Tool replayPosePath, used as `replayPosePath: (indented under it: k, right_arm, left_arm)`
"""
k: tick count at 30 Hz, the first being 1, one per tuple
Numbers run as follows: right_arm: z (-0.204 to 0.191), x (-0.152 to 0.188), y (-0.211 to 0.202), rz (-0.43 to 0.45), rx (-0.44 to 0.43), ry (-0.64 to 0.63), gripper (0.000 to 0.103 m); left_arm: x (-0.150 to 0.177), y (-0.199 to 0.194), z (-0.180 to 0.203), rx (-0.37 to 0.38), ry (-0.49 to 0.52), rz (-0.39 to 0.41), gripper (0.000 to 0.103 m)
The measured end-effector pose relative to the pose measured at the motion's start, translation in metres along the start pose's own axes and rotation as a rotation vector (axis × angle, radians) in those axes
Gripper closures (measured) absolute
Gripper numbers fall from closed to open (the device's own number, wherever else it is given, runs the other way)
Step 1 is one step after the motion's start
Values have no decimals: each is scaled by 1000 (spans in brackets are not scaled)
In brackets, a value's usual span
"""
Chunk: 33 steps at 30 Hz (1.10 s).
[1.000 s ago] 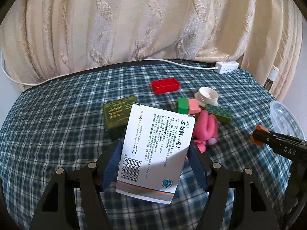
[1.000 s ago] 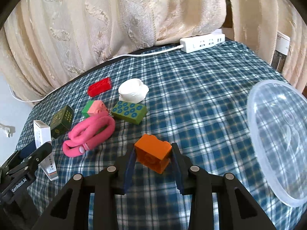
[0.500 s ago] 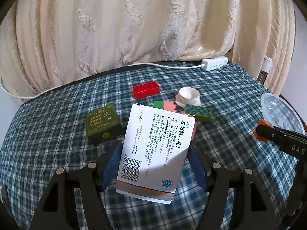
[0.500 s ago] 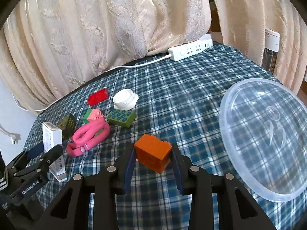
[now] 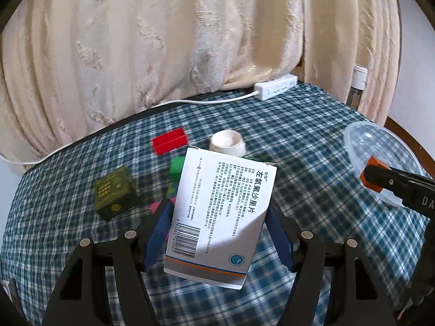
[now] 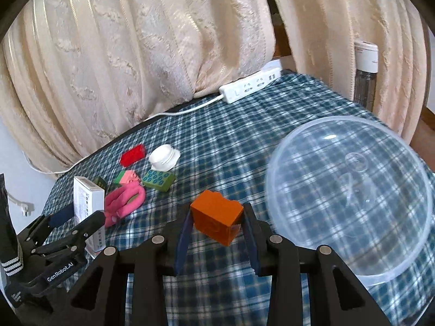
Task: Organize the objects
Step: 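Carry the medicine box and orange block over the clear bowl with both tools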
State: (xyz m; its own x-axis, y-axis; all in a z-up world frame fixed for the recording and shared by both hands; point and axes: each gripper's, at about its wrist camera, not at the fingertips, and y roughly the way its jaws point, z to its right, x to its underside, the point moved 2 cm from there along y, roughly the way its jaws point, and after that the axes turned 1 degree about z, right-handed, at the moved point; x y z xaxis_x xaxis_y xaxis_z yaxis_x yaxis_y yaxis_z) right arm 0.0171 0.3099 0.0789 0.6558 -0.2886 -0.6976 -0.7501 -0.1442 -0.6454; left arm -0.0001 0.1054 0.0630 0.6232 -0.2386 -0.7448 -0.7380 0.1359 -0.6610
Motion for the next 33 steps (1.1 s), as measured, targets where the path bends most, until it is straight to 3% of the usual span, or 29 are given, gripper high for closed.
replayPosePath:
  k: [27, 33]
  right_arm:
    - [118, -1, -34, 66, 148, 160, 65]
    - [142, -5, -37, 74, 179, 191, 65]
  left_arm:
    - [-27, 8, 123, 121, 185, 17, 34]
    - [-35, 16, 148, 183, 202, -1, 34]
